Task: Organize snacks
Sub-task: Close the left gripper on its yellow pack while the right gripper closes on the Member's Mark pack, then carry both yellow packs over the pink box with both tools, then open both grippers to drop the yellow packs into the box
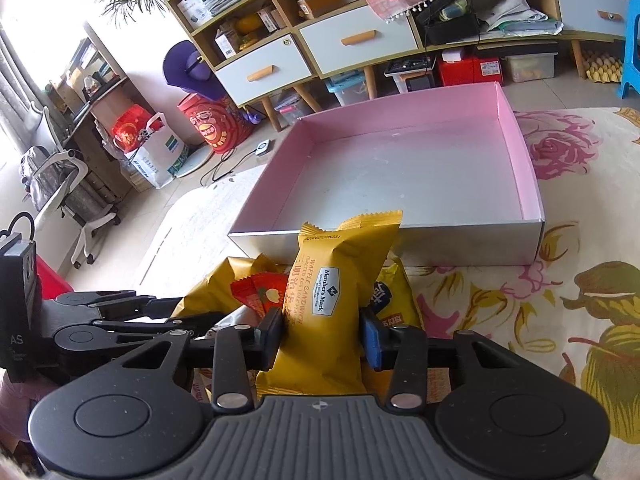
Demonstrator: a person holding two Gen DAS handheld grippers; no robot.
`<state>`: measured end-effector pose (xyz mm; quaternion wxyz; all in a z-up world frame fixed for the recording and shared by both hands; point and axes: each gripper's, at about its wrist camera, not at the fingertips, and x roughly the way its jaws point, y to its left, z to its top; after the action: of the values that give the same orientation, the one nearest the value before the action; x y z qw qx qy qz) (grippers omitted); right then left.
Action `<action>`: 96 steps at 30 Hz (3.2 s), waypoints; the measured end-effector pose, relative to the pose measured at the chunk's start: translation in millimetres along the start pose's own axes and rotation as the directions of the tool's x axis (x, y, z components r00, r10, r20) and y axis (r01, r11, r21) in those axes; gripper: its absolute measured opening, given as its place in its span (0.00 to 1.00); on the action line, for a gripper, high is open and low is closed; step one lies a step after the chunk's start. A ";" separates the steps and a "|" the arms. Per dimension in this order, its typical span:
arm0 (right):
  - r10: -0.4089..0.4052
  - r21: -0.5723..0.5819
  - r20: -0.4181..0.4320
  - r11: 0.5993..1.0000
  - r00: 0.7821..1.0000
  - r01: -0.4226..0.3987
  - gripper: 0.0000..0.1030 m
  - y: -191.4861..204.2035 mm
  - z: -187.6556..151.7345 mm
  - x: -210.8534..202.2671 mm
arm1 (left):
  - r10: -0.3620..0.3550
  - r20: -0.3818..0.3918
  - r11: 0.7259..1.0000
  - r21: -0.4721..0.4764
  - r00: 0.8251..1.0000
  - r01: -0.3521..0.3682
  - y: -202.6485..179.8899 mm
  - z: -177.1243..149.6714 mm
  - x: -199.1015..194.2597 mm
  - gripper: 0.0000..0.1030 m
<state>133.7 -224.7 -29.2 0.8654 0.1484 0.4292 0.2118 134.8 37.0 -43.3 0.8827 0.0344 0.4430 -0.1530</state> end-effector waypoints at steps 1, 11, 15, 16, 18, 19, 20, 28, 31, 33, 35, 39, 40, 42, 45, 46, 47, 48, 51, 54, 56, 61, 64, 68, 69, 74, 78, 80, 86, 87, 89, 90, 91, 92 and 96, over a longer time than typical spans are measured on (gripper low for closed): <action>0.003 0.000 0.004 1.000 1.000 -0.003 0.32 0.2 -0.5 -1.2 | -0.002 0.006 1.000 0.000 1.000 0.002 -0.3 0.4 -1.7 0.31; 0.031 0.018 0.055 0.999 0.998 -0.032 0.31 -1.9 4.2 -19.2 | 0.004 0.056 1.000 -0.007 0.998 -0.004 -2.9 3.0 -17.0 0.25; 0.035 0.035 0.070 0.999 0.997 -0.038 0.31 -2.7 6.3 -22.6 | -0.008 0.072 1.000 -0.006 0.997 0.008 -4.4 3.0 -26.3 0.24; 0.037 0.040 0.074 0.998 0.997 -0.040 0.31 -4.6 7.3 -24.3 | -0.011 0.077 1.000 -0.004 0.997 0.012 -4.9 3.0 -28.8 0.24; 0.041 0.049 0.087 0.998 0.995 -0.046 0.31 -5.7 8.8 -28.0 | -0.016 0.088 1.000 -0.001 0.996 0.016 -5.7 3.0 -34.0 0.24; 0.043 0.053 0.092 0.997 0.995 -0.048 0.31 -5.6 10.2 -29.6 | -0.018 0.094 1.000 -0.003 0.995 0.019 -5.6 3.2 -36.6 0.24; 0.044 0.059 0.100 0.997 0.994 -0.050 0.31 -6.6 11.2 -31.7 | -0.020 0.102 1.000 -0.005 0.995 0.021 -6.0 3.6 -39.7 0.23; 0.044 0.096 0.142 0.994 0.989 -0.058 0.31 -9.9 15.6 -41.4 | -0.022 0.165 0.999 -0.035 0.986 0.028 -3.0 6.5 -60.6 0.23; 0.046 0.102 0.154 0.993 0.987 -0.062 0.31 -11.7 16.6 -44.1 | -0.021 0.186 0.998 -0.050 0.982 0.030 -1.8 8.3 -66.0 0.23; 0.046 0.106 0.162 0.992 0.986 -0.064 0.31 -13.0 18.3 -45.3 | -0.020 0.200 0.998 -0.058 0.980 0.032 -1.7 9.2 -68.5 0.23; 0.046 0.111 0.168 0.992 0.985 -0.066 0.31 -14.9 20.4 -45.9 | -0.017 0.213 0.997 -0.064 0.977 0.031 -2.6 11.3 -70.1 0.23; 0.042 0.120 0.180 0.991 0.983 -0.065 0.31 -18.1 23.5 -45.6 | -0.017 0.250 0.996 -0.076 0.968 0.037 -7.3 15.2 -73.1 0.23; 0.040 0.122 0.182 0.991 0.983 -0.063 0.31 -18.8 24.5 -45.0 | -0.018 0.260 0.997 -0.073 0.966 0.038 -8.9 16.6 -73.2 0.23; 0.031 0.127 0.185 0.990 0.982 -0.055 0.31 -21.1 27.2 -43.5 | -0.017 0.267 0.997 -0.066 0.964 0.036 -13.0 21.7 -70.6 0.23; 0.026 0.142 0.189 0.988 0.982 -0.053 0.31 -25.8 32.3 -41.3 | -0.030 0.262 0.998 -0.051 0.965 0.045 -18.8 29.9 -63.4 0.23; 0.020 0.142 0.193 0.989 0.981 -0.048 0.31 -27.4 34.3 -41.1 | -0.032 0.259 0.998 -0.045 0.965 0.045 -20.4 33.4 -59.6 0.23; 0.010 0.140 0.198 0.989 0.980 -0.038 0.31 -29.1 36.3 -40.5 | -0.034 0.255 0.998 -0.040 0.966 0.045 -22.0 37.6 -55.4 0.23; -0.001 0.141 0.202 0.990 0.979 -0.028 0.31 -31.7 38.6 -39.8 | -0.034 0.250 0.998 -0.037 0.968 0.045 -23.6 42.3 -50.0 0.23; -0.023 0.154 0.206 0.988 0.978 -0.010 0.31 -39.8 44.5 -36.5 | -0.032 0.231 0.999 -0.034 0.973 0.041 -27.6 57.1 -31.2 0.23; -0.046 0.164 0.208 0.986 0.977 0.011 0.31 -46.5 47.7 -31.3 | -0.024 0.207 0.999 -0.040 0.978 0.033 -32.4 67.5 -9.0 0.23; -0.061 0.168 0.206 0.985 0.977 0.026 0.31 -51.4 49.1 -25.7 | -0.019 0.188 0.998 -0.049 0.982 0.029 -34.9 71.9 5.3 0.23; -0.090 0.172 0.194 0.984 0.977 0.056 0.31 -58.3 53.4 -12.1 | 0.017 0.121 0.999 -0.045 0.992 -0.011 -41.1 74.3 33.8 0.24; -0.102 0.167 0.183 0.983 0.978 0.072 0.31 -60.4 54.6 -6.8 | 0.024 0.102 0.999 -0.043 0.995 -0.020 -42.4 70.8 37.7 0.24; -0.113 0.162 0.176 0.983 0.978 0.085 0.31 -61.2 57.9 -2.8 | 0.027 0.079 0.999 -0.039 0.997 -0.024 -40.8 66.7 35.9 0.24; -0.117 0.160 0.176 0.983 0.977 0.089 0.31 -61.1 58.7 -2.0 | 0.030 0.067 0.999 -0.038 0.997 -0.028 -40.8 66.0 36.2 0.24; -0.135 0.152 0.172 0.982 0.976 0.109 0.31 -60.5 60.0 3.2 | 0.032 0.043 0.998 -0.052 0.999 -0.030 -38.5 62.3 38.2 0.24; -0.149 0.141 0.163 0.982 0.975 0.127 0.32 -59.5 59.4 8.0 | 0.030 0.071 0.997 -0.073 0.997 -0.024 -35.4 61.6 37.9 0.24; -0.151 0.134 0.166 0.983 0.975 0.129 0.33 -57.2 59.4 8.6 | 0.035 0.099 0.996 -0.080 0.994 -0.027 -34.9 61.7 35.9 0.28; -0.133 0.168 0.190 0.981 0.973 0.102 0.63 -57.3 61.3 -5.2 | 0.026 0.132 0.999 -0.047 0.991 -0.020 -42.5 65.0 20.4 0.64; -0.133 0.168 0.186 0.981 0.974 0.102 0.63 -56.0 61.4 -7.0 | 0.029 0.133 0.999 -0.042 0.991 -0.023 -43.8 65.2 16.9 0.66; -0.135 0.171 0.180 0.980 0.974 0.104 0.66 -54.8 59.8 -11.6 | 0.027 0.136 0.999 -0.044 0.990 -0.022 -46.1 64.8 9.2 0.73; -0.136 0.175 0.177 0.979 0.975 0.105 0.67 -54.0 58.6 -14.3 | 0.025 0.137 0.999 -0.048 0.990 -0.019 -46.6 64.2 5.1 0.75; -0.138 0.177 0.172 0.978 0.976 0.107 0.68 -52.9 57.3 -16.6 | 0.025 0.139 0.998 -0.053 0.990 -0.018 -46.8 63.0 1.0 0.78; -0.138 0.179 0.166 0.978 0.976 0.108 0.69 -51.5 56.3 -19.4 | 0.026 0.141 0.998 -0.058 0.990 -0.017 -47.7 60.9 -3.9 0.80; -0.140 0.153 0.161 0.981 0.977 0.116 0.77 -39.4 52.0 -33.8 | 0.027 0.147 0.998 -0.065 0.989 -0.018 -49.7 51.4 -23.3 0.85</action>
<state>166.8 -279.4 7.0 0.8981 0.1995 0.3759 0.1109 146.5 -14.7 10.0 0.9155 -0.0002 0.3804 -0.1311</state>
